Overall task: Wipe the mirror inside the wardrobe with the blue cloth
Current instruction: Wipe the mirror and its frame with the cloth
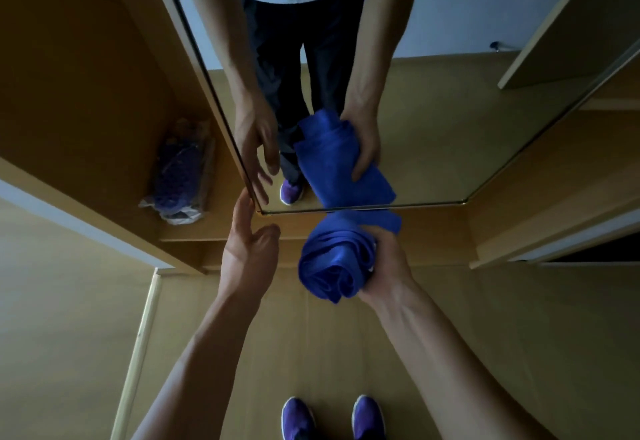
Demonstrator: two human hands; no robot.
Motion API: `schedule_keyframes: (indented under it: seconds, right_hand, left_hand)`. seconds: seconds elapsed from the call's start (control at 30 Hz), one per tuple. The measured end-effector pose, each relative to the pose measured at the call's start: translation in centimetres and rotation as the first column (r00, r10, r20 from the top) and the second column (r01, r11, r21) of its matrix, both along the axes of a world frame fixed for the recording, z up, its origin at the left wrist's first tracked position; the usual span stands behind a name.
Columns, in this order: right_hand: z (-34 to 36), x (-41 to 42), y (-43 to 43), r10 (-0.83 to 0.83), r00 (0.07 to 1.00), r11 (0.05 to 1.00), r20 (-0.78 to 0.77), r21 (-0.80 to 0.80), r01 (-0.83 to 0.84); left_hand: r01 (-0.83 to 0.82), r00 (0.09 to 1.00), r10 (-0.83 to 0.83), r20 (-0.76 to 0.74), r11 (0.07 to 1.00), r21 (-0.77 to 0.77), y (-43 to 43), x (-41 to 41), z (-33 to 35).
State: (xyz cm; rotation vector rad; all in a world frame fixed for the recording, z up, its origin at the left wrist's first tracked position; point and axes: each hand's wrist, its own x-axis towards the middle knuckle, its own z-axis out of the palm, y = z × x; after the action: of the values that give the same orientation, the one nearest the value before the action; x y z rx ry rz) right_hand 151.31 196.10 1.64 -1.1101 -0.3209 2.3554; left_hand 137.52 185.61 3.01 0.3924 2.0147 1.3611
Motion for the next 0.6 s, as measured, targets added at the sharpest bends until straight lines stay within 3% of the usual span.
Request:
schedule_keyframes:
  seconds: [0.1,0.27,0.43,0.6]
  right_hand:
    - [0.4,-0.1,0.1,0.055,0.998,0.998,0.011,0.007,-0.055]
    - [0.4,3.4,2.5,-0.037,0.999,0.999,-0.029,-0.03,0.036]
    - [-0.1,6.2,4.6,-0.126,0.988,0.992,0.089,-0.017,0.128]
    - [-0.4,5.3,3.8,-0.028,0.983,0.999,0.179,0.019,0.025]
  left_hand:
    - [-0.023,0.996,0.019,-0.083,0.998,-0.057,0.1,-0.1,-0.3]
    - [-0.058,0.995,0.054,-0.086,0.997,-0.05,0.3,0.0,-0.6]
    - [-0.116,0.989,0.113,-0.096,0.993,-0.031,0.9,1.5,-0.6]
    - [-0.228,0.972,0.232,0.038,0.969,-0.091,2.3,3.8,-1.1]
